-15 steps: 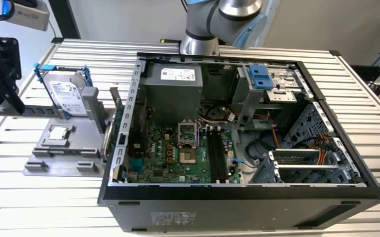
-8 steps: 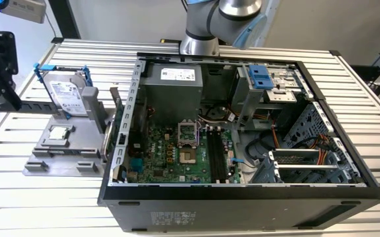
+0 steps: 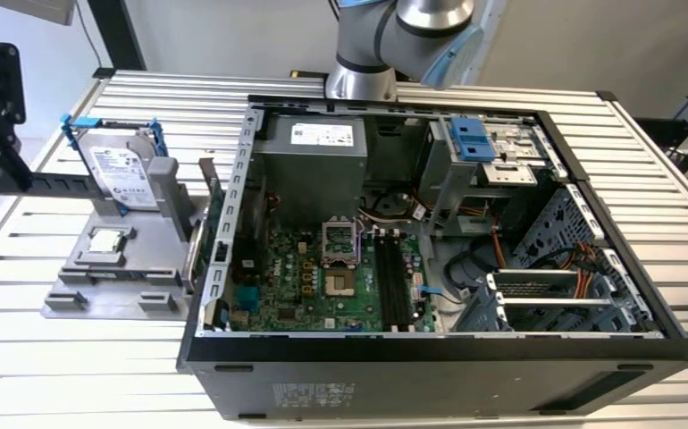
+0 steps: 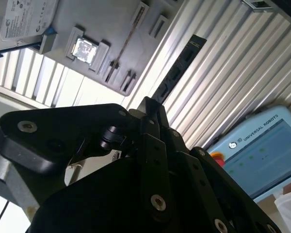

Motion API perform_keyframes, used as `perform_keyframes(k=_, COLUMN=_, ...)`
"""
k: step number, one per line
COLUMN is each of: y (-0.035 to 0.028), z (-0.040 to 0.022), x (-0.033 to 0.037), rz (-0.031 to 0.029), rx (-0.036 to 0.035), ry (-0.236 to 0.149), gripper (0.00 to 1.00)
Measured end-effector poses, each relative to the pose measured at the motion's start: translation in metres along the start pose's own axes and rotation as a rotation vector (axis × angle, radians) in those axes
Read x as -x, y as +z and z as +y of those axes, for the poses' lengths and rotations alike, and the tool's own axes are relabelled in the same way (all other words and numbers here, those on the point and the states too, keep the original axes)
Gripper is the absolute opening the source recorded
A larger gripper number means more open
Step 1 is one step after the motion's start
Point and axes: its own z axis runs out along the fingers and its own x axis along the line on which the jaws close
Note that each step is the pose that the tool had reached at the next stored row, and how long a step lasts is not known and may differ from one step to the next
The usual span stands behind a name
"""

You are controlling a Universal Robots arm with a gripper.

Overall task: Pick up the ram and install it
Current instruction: 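Pick up the ram and move it above insertion slot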

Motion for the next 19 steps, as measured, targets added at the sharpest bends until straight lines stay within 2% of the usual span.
perform_keyframes(k=11, y=-0.0144, z=0.0000, x=0.0002, rz=0.0009, rx=0.0000, ry=0.000, gripper=0.00)
perform_keyframes(k=19, y=-0.0152, z=-0.0002, x=0.0003, rz=0.0010, rx=-0.0002, ry=0.000, gripper=0.00)
